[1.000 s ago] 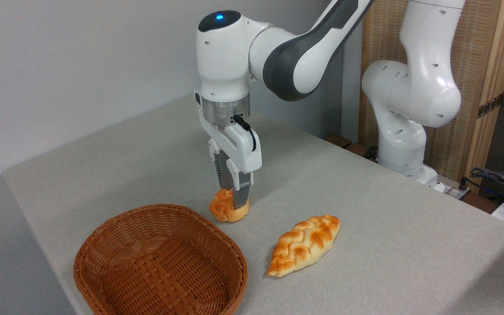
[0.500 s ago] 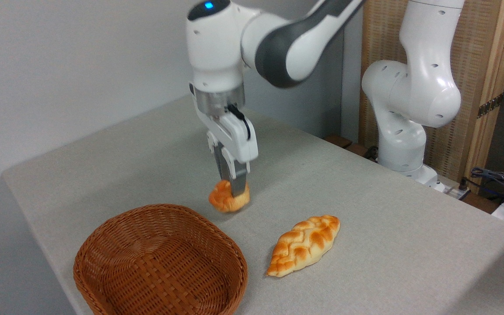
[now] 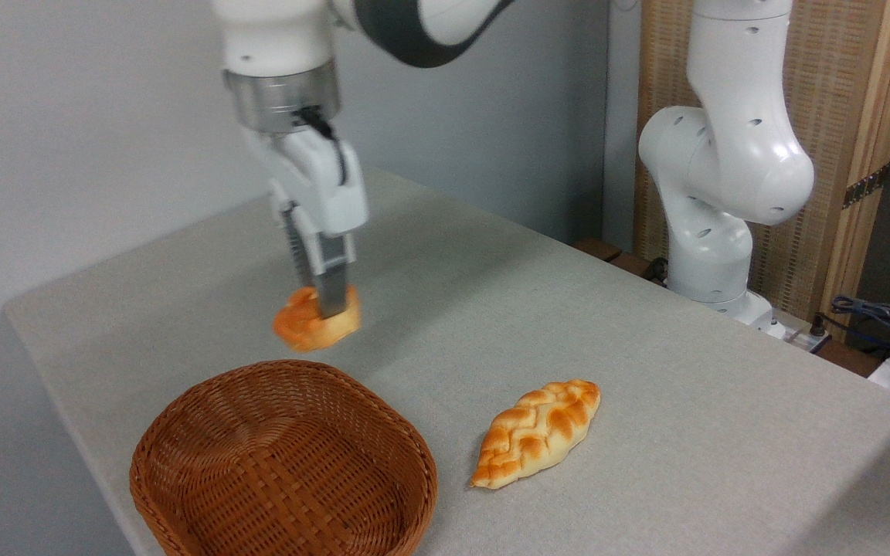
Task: Put bread into the basket
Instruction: 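Carry the held bun over the wicker basket and lower it, then open the gripper to release the bun into the basket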
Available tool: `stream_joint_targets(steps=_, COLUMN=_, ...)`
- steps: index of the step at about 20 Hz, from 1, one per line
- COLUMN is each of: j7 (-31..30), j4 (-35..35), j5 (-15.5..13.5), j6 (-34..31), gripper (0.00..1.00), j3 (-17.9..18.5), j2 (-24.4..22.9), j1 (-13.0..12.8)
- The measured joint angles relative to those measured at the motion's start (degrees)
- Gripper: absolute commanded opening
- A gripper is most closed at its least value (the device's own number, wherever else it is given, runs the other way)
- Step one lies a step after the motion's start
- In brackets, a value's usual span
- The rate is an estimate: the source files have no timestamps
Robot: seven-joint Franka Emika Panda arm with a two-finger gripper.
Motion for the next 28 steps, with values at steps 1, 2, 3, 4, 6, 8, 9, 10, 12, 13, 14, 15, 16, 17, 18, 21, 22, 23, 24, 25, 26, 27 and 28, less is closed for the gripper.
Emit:
stream_joint_targets(steps=1, j7=0.0, j4=2.5, j5=0.2, j6=0.0, gripper=0.61, j3=0.0, j2=2.5, j1=0.0)
stream_joint_targets(steps=2, j7=0.0, j4=4.5, j5=1.0, j6=0.1, gripper=0.92, j3=0.0, j2=4.9, j1=-0.1)
stream_joint_targets(steps=3, j7=0.0, j4=6.2, j5=2.1, j6=0.4, gripper=1.00, j3=-0.1, j2=7.1, j1=-0.1)
stream_joint_targets(steps=4, j7=0.0, j4=7.4, j5=3.5, j6=1.3, gripper=1.00, j3=-0.2, j2=9.0, j1=-0.1)
stream_joint_targets(steps=6, j7=0.0, j4=8.7, j5=6.0, j6=4.1, gripper=1.00, j3=-0.4, j2=11.7, j1=-0.2)
stream_joint_targets(steps=8, j7=0.0, j4=9.1, j5=6.8, j6=6.9, gripper=1.00, j3=-0.5, j2=13.3, j1=-0.5)
stream_joint_targets(steps=9, j7=0.0, j4=9.2, j5=7.0, j6=7.8, gripper=1.00, j3=-0.5, j2=13.9, j1=-0.6)
stream_joint_targets(steps=10, j7=0.0, j4=9.2, j5=7.1, j6=8.2, gripper=1.00, j3=-0.5, j2=14.1, j1=-0.6)
stream_joint_targets(steps=12, j7=0.0, j4=9.3, j5=7.1, j6=8.5, gripper=1.00, j3=-0.5, j2=14.4, j1=-0.7)
stream_joint_targets(steps=13, j7=0.0, j4=9.4, j5=7.1, j6=8.6, gripper=1.00, j3=-0.5, j2=14.5, j1=-0.7)
stream_joint_targets(steps=14, j7=0.0, j4=9.4, j5=7.1, j6=8.6, gripper=1.00, j3=-0.5, j2=14.5, j1=-0.7)
stream_joint_targets(steps=15, j7=0.0, j4=9.5, j5=7.1, j6=8.6, gripper=1.00, j3=-0.5, j2=14.5, j1=-0.7)
stream_joint_targets(steps=16, j7=0.0, j4=9.6, j5=7.1, j6=8.6, gripper=1.00, j3=-0.5, j2=14.5, j1=-0.7)
stream_joint_targets(steps=17, j7=0.0, j4=9.7, j5=7.1, j6=8.6, gripper=1.00, j3=-0.5, j2=14.5, j1=-0.7)
stream_joint_targets(steps=18, j7=0.0, j4=9.7, j5=7.1, j6=8.6, gripper=1.00, j3=-0.5, j2=14.5, j1=-0.7)
stream_joint_targets(steps=21, j7=0.0, j4=9.8, j5=7.1, j6=8.6, gripper=1.00, j3=-0.5, j2=14.5, j1=-0.7)
stream_joint_targets(steps=22, j7=0.0, j4=9.8, j5=7.2, j6=8.6, gripper=1.00, j3=-0.5, j2=14.5, j1=-0.7)
stream_joint_targets(steps=23, j7=0.0, j4=9.8, j5=7.2, j6=8.6, gripper=1.00, j3=-0.5, j2=14.5, j1=-0.7)
stream_joint_targets(steps=24, j7=0.0, j4=9.9, j5=7.2, j6=8.6, gripper=1.00, j3=-0.5, j2=14.5, j1=-0.7)
stream_joint_targets(steps=25, j7=0.0, j4=9.9, j5=7.2, j6=8.6, gripper=1.00, j3=-0.5, j2=14.5, j1=-0.7)
stream_joint_targets(steps=26, j7=0.0, j4=9.9, j5=7.2, j6=8.6, gripper=1.00, j3=-0.5, j2=14.5, j1=-0.7)
stream_joint_targets(steps=27, j7=0.0, j4=10.0, j5=7.2, j6=8.6, gripper=1.00, j3=-0.5, j2=14.5, j1=-0.7)
stream_joint_targets(steps=28, j7=0.0, j4=10.0, j5=7.2, j6=8.6, gripper=1.00, j3=-0.5, j2=14.5, j1=-0.7)
